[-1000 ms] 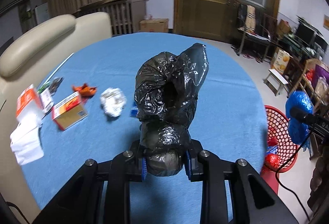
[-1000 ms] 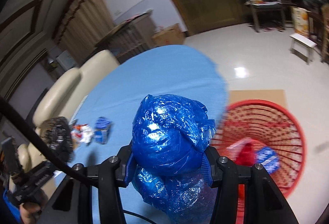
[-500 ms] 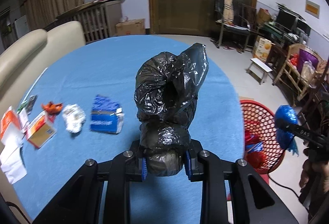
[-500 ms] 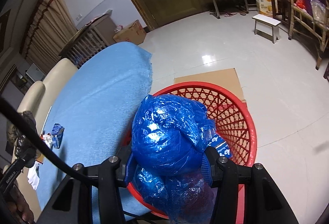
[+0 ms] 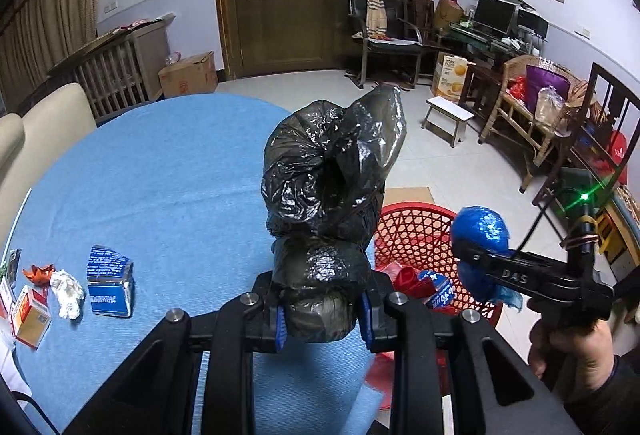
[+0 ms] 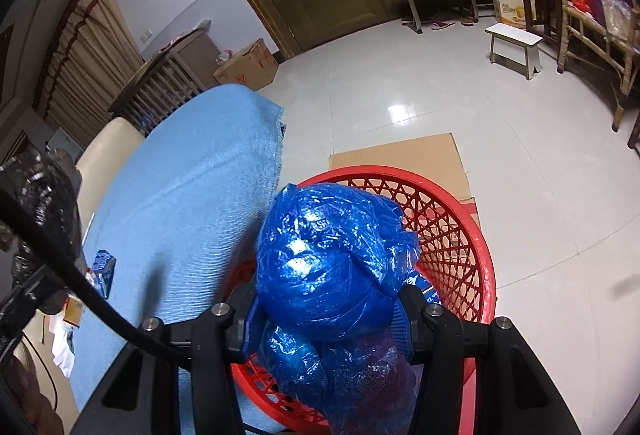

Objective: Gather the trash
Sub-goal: 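Open both tools over the red basket to drop the bags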

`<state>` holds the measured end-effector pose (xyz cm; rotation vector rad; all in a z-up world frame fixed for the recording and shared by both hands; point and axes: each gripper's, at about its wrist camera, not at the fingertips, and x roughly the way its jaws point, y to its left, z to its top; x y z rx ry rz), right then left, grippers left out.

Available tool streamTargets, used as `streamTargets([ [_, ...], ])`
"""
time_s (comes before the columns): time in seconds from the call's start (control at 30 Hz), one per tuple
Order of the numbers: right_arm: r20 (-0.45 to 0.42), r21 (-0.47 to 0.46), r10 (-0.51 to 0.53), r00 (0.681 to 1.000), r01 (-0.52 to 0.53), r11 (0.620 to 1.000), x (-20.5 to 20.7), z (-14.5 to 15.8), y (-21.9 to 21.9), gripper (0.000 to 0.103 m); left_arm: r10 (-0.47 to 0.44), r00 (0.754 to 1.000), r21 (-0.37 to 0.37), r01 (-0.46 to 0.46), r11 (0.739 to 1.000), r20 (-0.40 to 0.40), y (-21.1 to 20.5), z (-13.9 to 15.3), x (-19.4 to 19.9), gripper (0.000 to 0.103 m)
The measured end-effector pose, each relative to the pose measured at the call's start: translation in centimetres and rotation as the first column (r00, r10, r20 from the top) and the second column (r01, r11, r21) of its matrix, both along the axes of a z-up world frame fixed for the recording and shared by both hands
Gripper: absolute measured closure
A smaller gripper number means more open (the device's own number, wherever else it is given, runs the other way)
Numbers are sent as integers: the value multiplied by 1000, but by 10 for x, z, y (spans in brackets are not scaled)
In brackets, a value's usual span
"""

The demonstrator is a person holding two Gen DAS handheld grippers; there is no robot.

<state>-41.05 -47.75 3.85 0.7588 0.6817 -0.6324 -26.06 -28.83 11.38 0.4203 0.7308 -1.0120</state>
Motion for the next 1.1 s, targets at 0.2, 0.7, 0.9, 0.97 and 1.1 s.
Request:
streamTargets([
  [0.2,-5,13,6,1000,-6,1000,4,-8,-4,49,-10,1000,7,10,1000,5,-2,2,-5,74],
  [0.7,-33,68,-35,999,37,997,6,-25,-13,22,-4,999,6,4,1000,-34,-2,-1,3,74],
  [0.9,47,63,-80,996,77,995,-18,-7,-18,22,-10,999,30,12,999,-41,-6,-8,1,74],
  [0.97,62,61,-102,993,98,993,-28,-1,-20,22,-15,998,44,18,999,-59,-12,-14,2,74],
  [1.1,93,51,-133,987,128,990,-42,16,-25,22,-49,997,61,53,997,-65,-27,-21,-3,74],
])
